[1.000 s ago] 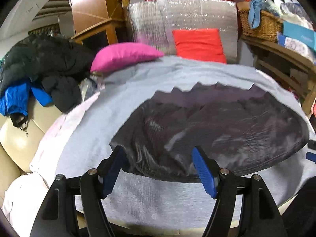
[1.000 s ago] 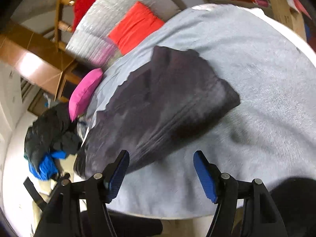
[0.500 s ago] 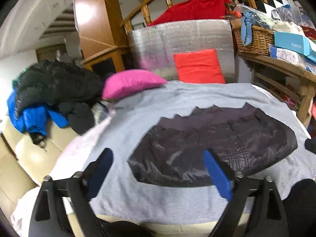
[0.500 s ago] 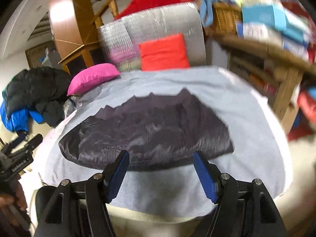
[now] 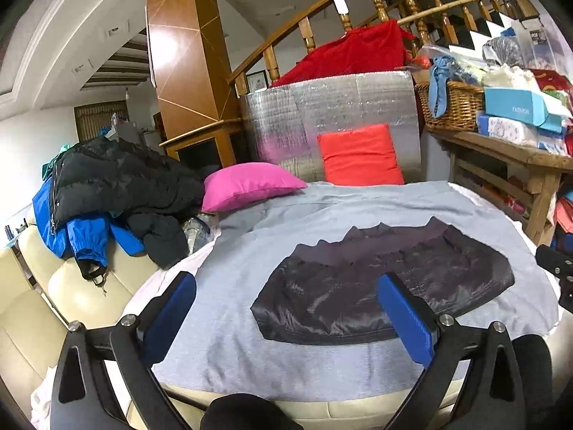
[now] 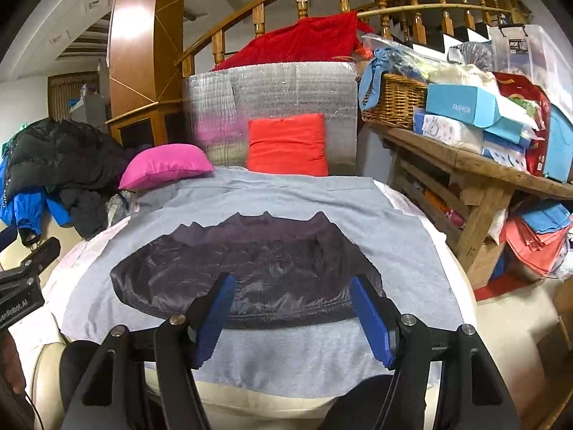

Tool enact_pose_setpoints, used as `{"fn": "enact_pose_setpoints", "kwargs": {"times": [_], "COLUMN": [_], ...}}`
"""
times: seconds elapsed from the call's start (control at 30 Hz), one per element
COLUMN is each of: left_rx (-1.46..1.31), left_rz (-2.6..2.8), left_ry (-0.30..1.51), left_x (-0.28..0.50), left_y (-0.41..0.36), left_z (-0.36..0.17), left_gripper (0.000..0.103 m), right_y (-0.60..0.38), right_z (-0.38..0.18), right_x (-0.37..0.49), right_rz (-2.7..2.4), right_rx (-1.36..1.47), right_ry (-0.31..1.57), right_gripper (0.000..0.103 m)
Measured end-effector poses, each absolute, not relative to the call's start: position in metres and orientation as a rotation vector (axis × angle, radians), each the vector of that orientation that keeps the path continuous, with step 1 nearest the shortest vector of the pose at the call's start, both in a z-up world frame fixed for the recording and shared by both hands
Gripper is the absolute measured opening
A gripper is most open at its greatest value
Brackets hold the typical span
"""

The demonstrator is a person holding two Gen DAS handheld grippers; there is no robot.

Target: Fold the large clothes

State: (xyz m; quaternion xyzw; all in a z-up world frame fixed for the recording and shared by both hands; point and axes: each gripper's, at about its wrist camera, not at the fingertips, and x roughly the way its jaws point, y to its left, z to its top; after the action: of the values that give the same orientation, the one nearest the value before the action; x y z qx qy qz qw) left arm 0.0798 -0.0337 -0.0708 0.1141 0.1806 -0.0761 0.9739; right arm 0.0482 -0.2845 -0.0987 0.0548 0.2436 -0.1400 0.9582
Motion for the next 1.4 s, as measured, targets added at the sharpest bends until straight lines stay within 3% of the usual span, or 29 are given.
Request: {"fn": "enact_pose_setpoints", "kwargs": {"times": [0.4, 1.4], "left_rx": [0.207, 0.164], "left_rz": [-0.117, -0.113], "left_ry": [0.321, 0.334], "left_x": [0.059, 0.059], "left_y": [-0.013, 0.016], "left_z": [-0.053, -0.051], "left_gripper": [0.103, 0.103], "right_y": [-0.267, -0.235], "right_z": [-0.072, -0.067], "right_x": [0.023, 0.027], "right_rz": [-0.293, -0.267], "right_rx": [0.104, 0.038], "right_ry": [0.436, 0.443], "right_gripper": [0.071, 0.071]}}
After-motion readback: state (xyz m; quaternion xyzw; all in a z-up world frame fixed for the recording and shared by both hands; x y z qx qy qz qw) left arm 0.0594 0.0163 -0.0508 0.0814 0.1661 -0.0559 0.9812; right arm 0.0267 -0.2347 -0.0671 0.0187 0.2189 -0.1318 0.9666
